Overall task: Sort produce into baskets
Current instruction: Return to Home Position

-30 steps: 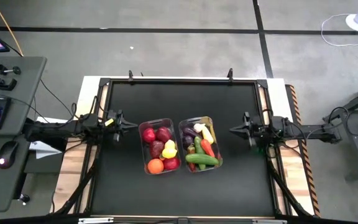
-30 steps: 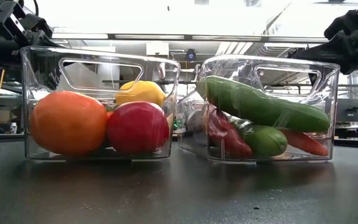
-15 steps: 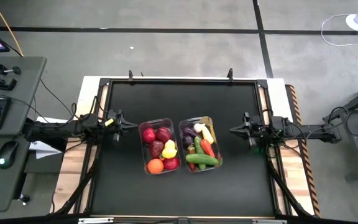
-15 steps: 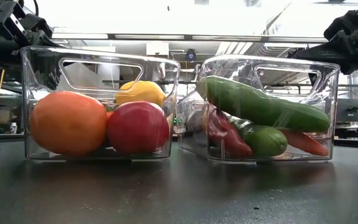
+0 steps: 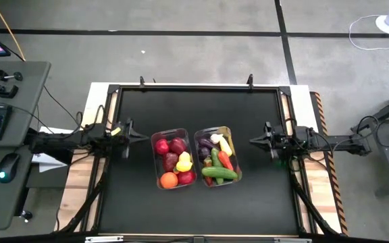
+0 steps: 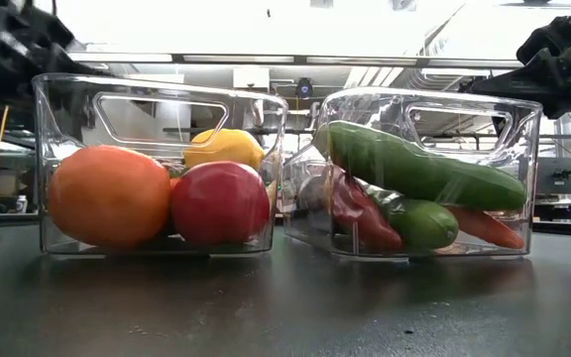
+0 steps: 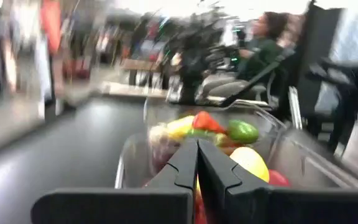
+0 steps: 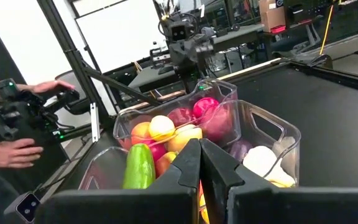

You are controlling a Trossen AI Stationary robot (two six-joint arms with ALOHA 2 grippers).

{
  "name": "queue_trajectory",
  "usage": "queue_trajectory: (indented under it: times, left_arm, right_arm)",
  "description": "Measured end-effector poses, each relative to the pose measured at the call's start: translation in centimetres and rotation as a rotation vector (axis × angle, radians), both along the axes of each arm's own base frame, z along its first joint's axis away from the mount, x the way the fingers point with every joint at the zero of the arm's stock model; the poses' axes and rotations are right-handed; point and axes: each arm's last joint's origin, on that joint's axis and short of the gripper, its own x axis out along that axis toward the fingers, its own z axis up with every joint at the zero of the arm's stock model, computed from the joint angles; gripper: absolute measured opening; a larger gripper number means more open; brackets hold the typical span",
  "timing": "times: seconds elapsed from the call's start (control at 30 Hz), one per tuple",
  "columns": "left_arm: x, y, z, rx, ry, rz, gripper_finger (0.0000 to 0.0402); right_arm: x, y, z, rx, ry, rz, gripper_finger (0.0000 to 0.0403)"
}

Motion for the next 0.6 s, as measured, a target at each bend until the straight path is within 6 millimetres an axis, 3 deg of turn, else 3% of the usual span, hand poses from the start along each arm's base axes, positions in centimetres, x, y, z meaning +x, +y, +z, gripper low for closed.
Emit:
queue_trajectory:
  times: [0.1, 0.2, 0.6]
  left_arm:
    - [-0.12, -0.36, 0.27, 0.227, -0.015, -0.045, 0.0000]
    - [-0.12, -0.75, 0.11, 0.324, -0.007, -0.085, 0.0000]
    - [-0.11, -0.87, 0.14, -0.082, -0.015, -0.100, 0.0000]
  right_arm:
    - [0.00, 0.00, 0.00, 0.000, 0.000, 0.000, 0.0000]
    - [0.00, 0.00, -0.01, 0.000, 0.001, 0.000, 0.0000]
    - [0.00, 0.00, -0.01, 0.000, 0.001, 0.000, 0.0000]
